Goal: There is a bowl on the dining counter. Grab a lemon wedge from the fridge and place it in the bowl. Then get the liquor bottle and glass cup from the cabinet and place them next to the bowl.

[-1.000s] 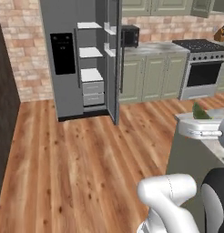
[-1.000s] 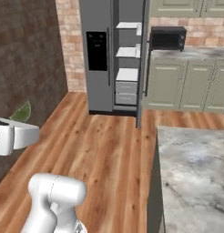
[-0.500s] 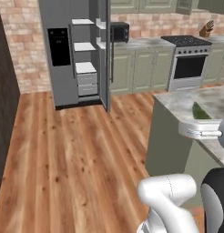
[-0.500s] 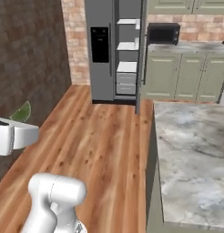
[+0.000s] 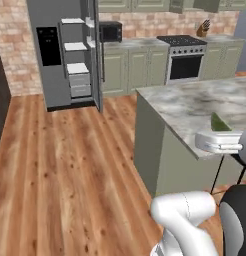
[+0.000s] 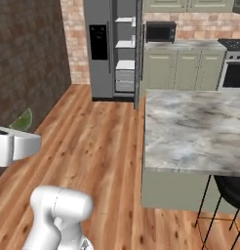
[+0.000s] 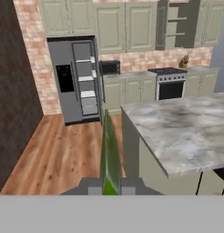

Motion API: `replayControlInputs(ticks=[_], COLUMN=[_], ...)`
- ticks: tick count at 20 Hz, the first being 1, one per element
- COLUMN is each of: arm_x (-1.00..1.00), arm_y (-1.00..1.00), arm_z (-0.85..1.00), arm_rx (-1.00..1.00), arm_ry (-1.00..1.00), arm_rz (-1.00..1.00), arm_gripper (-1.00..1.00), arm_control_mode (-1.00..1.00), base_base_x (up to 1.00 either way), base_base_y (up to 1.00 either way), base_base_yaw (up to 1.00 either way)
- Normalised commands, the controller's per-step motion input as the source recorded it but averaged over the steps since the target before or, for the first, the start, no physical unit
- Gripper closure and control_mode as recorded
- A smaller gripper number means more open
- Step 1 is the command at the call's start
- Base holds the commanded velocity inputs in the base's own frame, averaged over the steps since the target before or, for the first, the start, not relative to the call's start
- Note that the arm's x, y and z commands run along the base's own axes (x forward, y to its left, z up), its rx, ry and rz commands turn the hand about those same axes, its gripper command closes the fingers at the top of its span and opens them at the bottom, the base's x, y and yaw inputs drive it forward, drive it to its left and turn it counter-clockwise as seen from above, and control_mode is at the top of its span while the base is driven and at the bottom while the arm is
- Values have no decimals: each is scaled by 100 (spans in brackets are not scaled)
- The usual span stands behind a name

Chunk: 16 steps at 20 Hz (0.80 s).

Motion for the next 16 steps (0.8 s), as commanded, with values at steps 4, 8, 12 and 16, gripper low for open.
replayControlInputs(ticks=[4,8,12,16], arm_x=[0,0,0,0], arm_y=[0,0,0,0], arm_z=[0,0,0,0], arm_rx=[0,0,0,0], arm_ry=[0,0,0,0], arm_rz=[0,0,0,0], arm_gripper=[100,100,100,100], arm_control_mode=[100,100,100,100], base_base_x=[-87,-40,-17,-1], base_base_y=[-87,-100,-100,-100], base_base_yaw=[-6,-1,0,0])
